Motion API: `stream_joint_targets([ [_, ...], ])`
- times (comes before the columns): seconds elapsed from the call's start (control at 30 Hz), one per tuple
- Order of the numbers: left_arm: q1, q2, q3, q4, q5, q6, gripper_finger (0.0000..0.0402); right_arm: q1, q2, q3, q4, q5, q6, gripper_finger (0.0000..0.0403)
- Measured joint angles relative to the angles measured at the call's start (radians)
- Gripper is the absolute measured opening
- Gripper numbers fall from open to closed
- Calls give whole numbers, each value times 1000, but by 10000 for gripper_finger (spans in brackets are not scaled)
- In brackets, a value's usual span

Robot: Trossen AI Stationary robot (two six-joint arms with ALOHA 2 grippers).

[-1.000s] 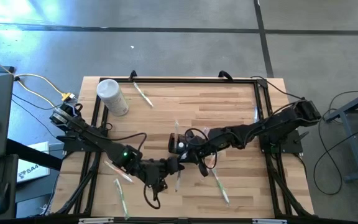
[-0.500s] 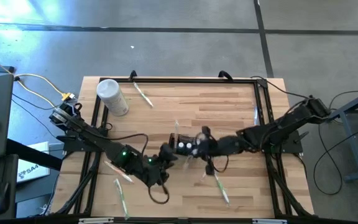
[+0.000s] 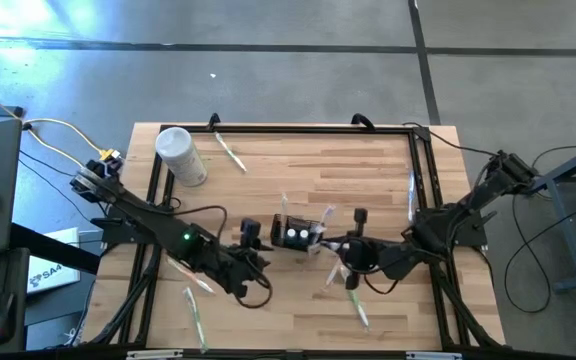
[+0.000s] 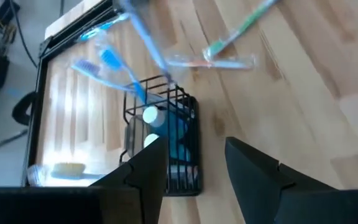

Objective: Pick & Place toothbrushing station
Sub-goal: Put the purple toothbrush into the toothbrush organizer

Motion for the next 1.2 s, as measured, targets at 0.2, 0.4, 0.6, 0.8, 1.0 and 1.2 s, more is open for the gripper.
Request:
stream_joint_targets([
  [0.2,68,-67,1,11,47,-45,159,-3,0,0,-12,9,3,8],
  [0.4,229,-119,0,-1,238,-49,159,-30,0,0,-85,51,48,8],
  [0.6,378,-118,-12,6,459,-52,159,-82,11,0,-163,25,129,8],
  [0.8,434,-117,-118,86,520,-48,159,-127,36,0,-172,-48,136,8],
  [1.0,440,-117,-222,186,525,-68,159,-167,70,0,-181,-126,145,8],
  [1.2,437,-117,-246,206,556,-95,159,-211,91,0,-183,-217,178,8],
])
